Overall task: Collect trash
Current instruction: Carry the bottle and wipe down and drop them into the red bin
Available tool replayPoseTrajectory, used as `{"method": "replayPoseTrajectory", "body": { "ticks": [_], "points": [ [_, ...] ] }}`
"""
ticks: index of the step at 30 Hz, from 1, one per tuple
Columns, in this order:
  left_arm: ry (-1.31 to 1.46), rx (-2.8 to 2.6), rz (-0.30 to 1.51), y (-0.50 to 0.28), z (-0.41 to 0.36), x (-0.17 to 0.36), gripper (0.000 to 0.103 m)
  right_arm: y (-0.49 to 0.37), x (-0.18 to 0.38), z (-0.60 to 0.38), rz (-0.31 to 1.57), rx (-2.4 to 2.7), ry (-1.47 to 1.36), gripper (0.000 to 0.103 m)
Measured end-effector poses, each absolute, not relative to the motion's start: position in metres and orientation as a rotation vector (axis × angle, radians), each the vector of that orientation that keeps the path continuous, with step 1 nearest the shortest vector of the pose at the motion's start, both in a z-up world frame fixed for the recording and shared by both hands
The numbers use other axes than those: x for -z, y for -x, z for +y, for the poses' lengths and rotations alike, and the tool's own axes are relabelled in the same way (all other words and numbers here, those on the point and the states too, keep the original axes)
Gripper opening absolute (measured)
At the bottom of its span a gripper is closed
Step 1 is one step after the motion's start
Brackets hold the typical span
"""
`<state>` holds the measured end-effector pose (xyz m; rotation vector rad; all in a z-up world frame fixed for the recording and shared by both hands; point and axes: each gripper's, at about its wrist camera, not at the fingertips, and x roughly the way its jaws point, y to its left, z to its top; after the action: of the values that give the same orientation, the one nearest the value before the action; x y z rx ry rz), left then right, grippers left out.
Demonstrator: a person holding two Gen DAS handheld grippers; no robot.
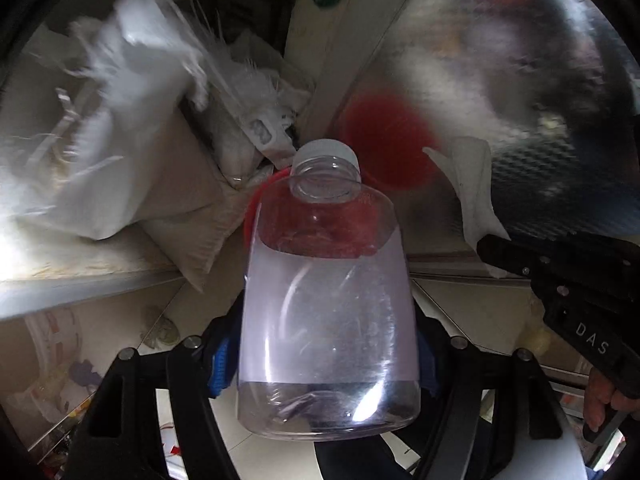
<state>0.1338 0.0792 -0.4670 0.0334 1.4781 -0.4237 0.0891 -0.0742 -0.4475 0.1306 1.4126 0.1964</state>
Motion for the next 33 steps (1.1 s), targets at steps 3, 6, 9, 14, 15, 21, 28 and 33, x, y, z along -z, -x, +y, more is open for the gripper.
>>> {"method": "replayPoseTrajectory", "body": {
  "ticks": [3,6,9,14,15,21,28,33],
  "points": [
    [-0.038,0.428,1.479,-0.137,0.073,0.488,0.068,-0.097,0.468,-0.079,1.408,-0.206,-0.139,0.005],
    [-0.053,0.433,1.484,-0.14,0.066,0.503,0.069,-0.1,0.483,-0.09,1.414,-0.203,-0.151,0.005],
    [-0.076,0.433,1.482,-0.144,0.066,0.509,0.069,-0.101,0.491,-0.098,1.423,-0.2,-0.154,0.005],
    [-0.092,0.449,1.483,-0.152,0.072,0.512,0.076,-0.102,0.493,-0.107,1.433,-0.197,-0.141,0.005],
    [-0.096,0.446,1.485,-0.152,0.072,0.512,0.077,-0.102,0.493,-0.107,1.436,-0.196,-0.14,0.005],
    [-0.07,0.425,1.499,-0.151,0.08,0.508,0.084,-0.102,0.487,-0.104,1.448,-0.213,-0.13,0.005],
    [-0.038,0.346,1.491,-0.146,0.098,0.508,0.084,-0.106,0.485,-0.088,1.452,-0.247,-0.067,0.005],
    [0.007,0.292,1.493,-0.142,0.114,0.513,0.084,-0.106,0.49,-0.074,1.465,-0.287,-0.019,0.006]
  ]
}}
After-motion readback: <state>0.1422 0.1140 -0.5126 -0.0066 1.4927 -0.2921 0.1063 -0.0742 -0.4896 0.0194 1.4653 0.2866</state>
